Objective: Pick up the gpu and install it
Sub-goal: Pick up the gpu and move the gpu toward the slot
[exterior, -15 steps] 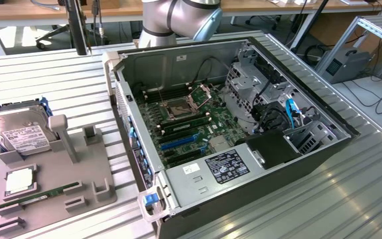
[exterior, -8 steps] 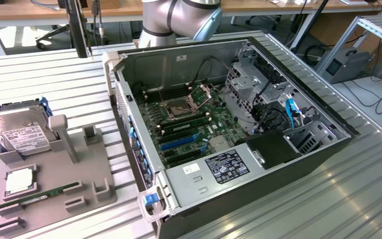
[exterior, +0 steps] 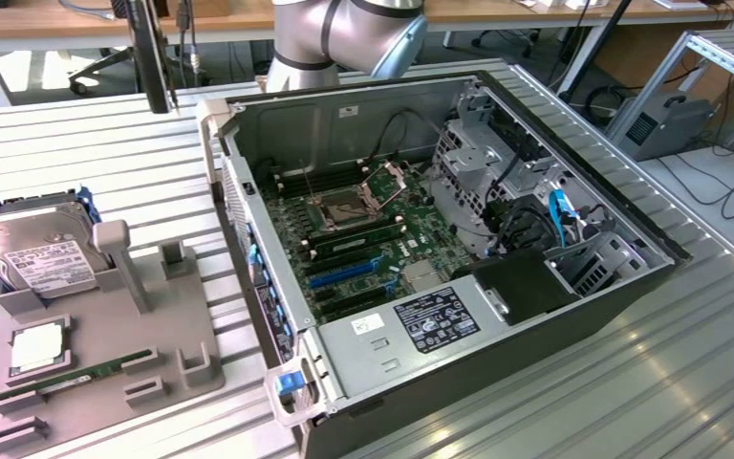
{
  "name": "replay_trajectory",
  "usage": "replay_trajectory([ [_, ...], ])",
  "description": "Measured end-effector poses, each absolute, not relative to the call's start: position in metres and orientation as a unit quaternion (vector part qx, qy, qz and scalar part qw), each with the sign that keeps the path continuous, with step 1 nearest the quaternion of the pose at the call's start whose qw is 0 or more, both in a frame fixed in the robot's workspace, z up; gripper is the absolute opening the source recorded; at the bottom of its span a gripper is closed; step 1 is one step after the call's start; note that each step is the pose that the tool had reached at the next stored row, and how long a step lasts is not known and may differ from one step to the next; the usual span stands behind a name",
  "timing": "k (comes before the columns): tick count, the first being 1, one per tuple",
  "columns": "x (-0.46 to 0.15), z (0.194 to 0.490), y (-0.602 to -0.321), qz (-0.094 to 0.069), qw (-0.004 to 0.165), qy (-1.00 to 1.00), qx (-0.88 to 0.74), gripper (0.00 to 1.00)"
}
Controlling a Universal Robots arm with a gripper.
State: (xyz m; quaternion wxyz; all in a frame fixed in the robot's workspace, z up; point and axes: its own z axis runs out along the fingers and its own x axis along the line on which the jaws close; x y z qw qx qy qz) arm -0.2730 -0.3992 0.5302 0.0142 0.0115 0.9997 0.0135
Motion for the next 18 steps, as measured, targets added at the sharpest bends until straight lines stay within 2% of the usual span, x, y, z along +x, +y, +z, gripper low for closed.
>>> replay_trajectory([
  [18, -0.235, 0.509, -0.415, 0.014, 0.014, 1.0, 0.011, 0.27],
])
